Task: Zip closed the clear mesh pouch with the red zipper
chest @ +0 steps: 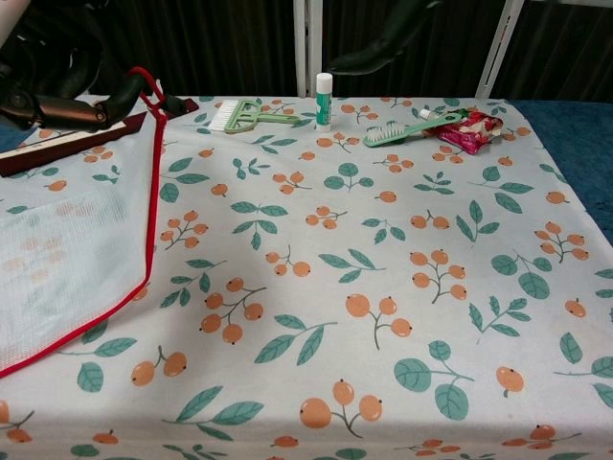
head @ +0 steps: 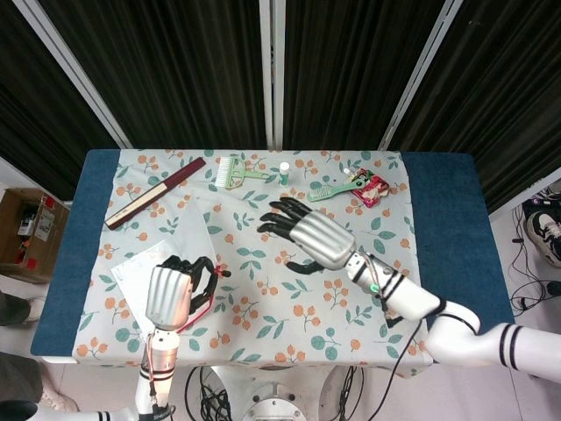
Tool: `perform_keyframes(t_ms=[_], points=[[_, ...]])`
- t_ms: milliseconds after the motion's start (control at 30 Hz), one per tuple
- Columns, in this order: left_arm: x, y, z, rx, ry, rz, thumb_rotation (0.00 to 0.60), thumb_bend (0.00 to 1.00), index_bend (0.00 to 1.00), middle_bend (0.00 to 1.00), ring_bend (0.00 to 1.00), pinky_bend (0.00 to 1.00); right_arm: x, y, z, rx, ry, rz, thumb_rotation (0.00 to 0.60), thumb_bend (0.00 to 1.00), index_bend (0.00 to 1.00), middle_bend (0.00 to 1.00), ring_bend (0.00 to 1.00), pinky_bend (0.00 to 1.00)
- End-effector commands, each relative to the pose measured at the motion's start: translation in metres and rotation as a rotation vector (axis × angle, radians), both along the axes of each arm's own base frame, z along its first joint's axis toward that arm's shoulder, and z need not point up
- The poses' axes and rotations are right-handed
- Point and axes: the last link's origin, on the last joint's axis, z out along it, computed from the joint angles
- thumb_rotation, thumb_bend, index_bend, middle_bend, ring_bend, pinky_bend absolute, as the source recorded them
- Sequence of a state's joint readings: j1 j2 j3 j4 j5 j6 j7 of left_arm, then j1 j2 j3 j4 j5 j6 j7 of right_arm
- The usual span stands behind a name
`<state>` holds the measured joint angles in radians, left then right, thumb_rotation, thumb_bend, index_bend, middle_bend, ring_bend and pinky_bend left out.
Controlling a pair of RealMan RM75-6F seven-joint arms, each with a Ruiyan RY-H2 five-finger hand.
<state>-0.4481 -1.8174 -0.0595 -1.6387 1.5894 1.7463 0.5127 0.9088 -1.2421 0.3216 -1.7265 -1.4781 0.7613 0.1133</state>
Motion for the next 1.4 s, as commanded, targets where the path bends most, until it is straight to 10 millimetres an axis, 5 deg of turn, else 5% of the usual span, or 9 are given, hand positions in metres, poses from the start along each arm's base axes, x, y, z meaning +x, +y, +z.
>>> perform_keyframes(t_ms=[33,300,700,933,1300,1400], points=[[-0.003,-0.005,0.003,-0.007,-0.013,0.0,0.6,0.43,0.73,0.88,0.85,0.69,0.025,-0.014,-0.027,0.035,0.019,0.005,0.6,0.21,0.27,0.14,0.0,0.04],[-0.008,-0.012,0.009,-0.021,-0.026,-0.002,0.6,0.42,0.73,0.88,0.85,0.69,0.054,-0.024,-0.07,0.129,0.014,-0.004,0.6,0.22,0.33,0.14,0.0,0.04],[-0.013,-0.01,0.013,-0.027,-0.033,0.01,0.6,0.42,0.74,0.88,0.85,0.69,0.077,-0.023,-0.104,0.221,-0.017,0.017,0.6,0.22,0.34,0.16,0.0,0.04],[-0.015,-0.01,0.015,-0.019,-0.041,0.019,0.6,0.43,0.74,0.88,0.85,0.69,0.078,-0.02,-0.112,0.252,-0.028,0.024,0.6,0.23,0.36,0.18,0.0,0.04],[-0.019,-0.01,0.018,-0.009,-0.062,0.036,0.6,0.42,0.74,0.88,0.85,0.69,0.079,-0.022,-0.116,0.274,-0.063,0.01,0.6,0.29,0.5,0.23,0.0,0.04],[-0.021,-0.01,0.018,-0.011,-0.07,0.047,0.6,0.43,0.74,0.88,0.85,0.69,0.082,-0.023,-0.119,0.277,-0.083,-0.001,0.6,0.31,0.61,0.26,0.03,0.05]])
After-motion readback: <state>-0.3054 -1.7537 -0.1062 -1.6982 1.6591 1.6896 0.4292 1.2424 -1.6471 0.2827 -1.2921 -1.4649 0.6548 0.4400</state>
